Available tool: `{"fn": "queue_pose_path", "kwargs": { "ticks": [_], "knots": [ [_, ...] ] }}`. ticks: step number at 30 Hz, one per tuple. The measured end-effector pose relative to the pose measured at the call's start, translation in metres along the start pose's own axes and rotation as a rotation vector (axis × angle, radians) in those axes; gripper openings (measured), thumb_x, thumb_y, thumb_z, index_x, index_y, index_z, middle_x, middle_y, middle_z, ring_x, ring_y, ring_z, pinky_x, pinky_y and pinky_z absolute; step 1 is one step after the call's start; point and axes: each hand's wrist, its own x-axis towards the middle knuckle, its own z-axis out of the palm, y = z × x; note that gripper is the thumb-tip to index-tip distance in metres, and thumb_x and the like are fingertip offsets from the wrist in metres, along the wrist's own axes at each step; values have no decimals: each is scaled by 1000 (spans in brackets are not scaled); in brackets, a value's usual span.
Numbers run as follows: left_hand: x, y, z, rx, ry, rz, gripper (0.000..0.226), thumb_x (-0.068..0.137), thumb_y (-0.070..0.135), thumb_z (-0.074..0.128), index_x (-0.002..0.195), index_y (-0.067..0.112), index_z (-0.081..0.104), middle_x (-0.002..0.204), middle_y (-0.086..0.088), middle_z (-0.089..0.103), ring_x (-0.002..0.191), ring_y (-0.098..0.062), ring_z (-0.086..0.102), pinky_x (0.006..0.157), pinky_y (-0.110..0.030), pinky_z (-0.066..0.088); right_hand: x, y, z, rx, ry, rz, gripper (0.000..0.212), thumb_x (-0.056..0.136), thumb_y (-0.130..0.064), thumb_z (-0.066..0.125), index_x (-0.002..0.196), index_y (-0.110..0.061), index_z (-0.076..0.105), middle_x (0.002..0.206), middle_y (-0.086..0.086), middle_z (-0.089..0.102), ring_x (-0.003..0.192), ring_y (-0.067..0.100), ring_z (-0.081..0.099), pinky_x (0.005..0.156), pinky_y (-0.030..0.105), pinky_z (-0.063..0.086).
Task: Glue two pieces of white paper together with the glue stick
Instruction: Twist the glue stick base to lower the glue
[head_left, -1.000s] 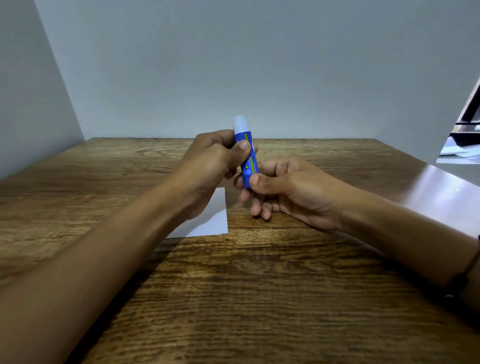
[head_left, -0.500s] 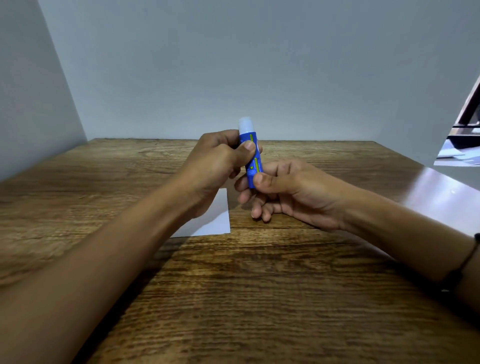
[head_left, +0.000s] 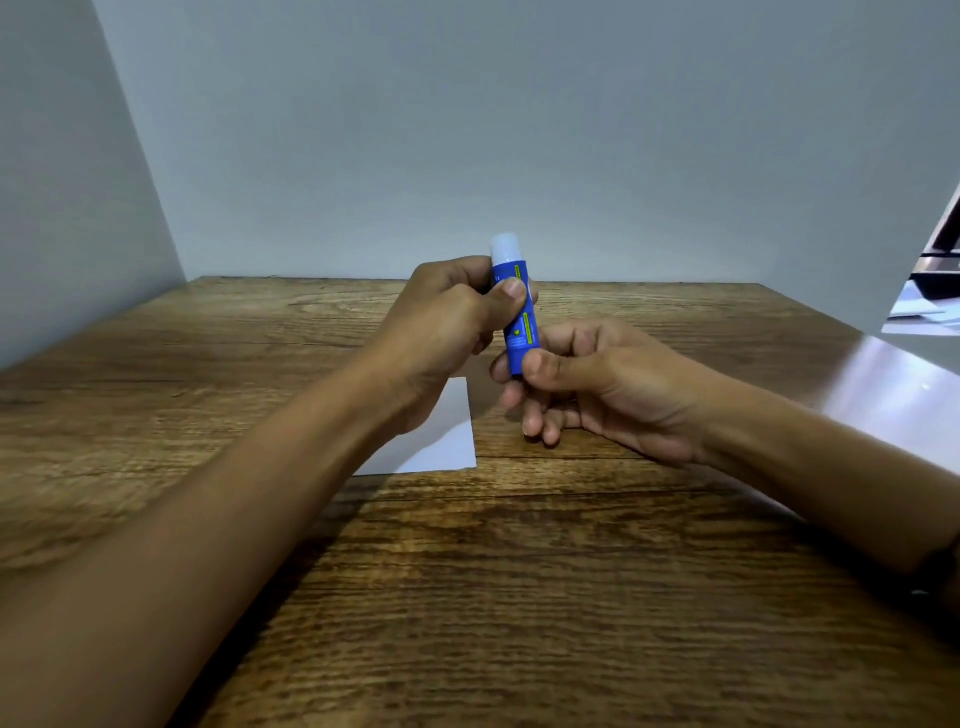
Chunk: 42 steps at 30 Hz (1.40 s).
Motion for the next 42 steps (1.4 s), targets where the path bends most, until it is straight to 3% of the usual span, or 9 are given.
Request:
{"fn": "queue_pose_path", "kwargs": {
  "ticks": [4,10,16,20,23,29,33,36,42],
  "knots": [
    [0,2,0,-23,-6,0,21,89,9,48,73,13,61,64,-2,50,57,-14,33,54,-23,27,1,1,1,-29,74,-7,24,64,-23,71,78,-11,56,54,0,58,45,11,56,40,20,45],
    [0,2,-1,-15,0,6,21,89,8,47,73,11,61,55,1,50,53,-13,35,53,-23,29,-2,-3,-4,49,-86,7,31,78,-26,56,99,-3,61,88,9,71,60,16,64,54,23,52],
    [-1,3,0,-16,-19,6,21,89,8,47,74,12,60,62,-1,50,54,-12,34,53,-22,28,0,-1,0,-7,54,9,23,65,-22,69,79,-9,55,57,1,60,48,12,58,45,22,49],
    [0,3,-1,-25,-11,20,23,89,9,46,72,12,60,62,-3,49,56,-15,34,53,-24,29,-2,-3,-3,54,-55,8,31,73,-31,62,93,-6,60,80,6,70,57,15,63,53,23,53],
    [0,2,-1,-14,-9,18,23,90,9,46,71,12,60,58,-2,49,53,-15,34,53,-24,30,-3,-4,-6,74,-102,25,31,80,-26,52,99,-4,62,92,10,72,64,17,66,59,24,54],
    [0,2,-1,-39,-27,20,23,89,8,46,72,13,61,58,2,52,57,-13,36,53,-22,29,-1,-2,0,20,17,16,19,68,-22,65,80,-9,58,65,4,63,51,13,59,49,24,52],
    [0,2,-1,-43,-22,22,23,89,9,45,72,12,60,62,-3,51,63,-20,36,56,-26,29,-2,-3,-2,51,-46,12,26,73,-29,62,88,-7,60,77,6,68,57,14,62,54,24,53],
    [-1,2,-1,-28,-26,16,23,90,9,46,72,11,60,57,-3,50,53,-18,35,55,-28,29,-3,-4,-5,71,-89,30,33,80,-29,52,99,-3,62,90,10,71,63,16,65,59,25,54],
    [-2,2,-1,-36,-47,27,22,89,8,46,72,12,60,55,3,53,55,-13,36,51,-21,30,-2,-3,-2,24,-11,22,19,70,-21,64,82,-8,58,71,4,67,55,14,62,54,25,53]
  ]
}}
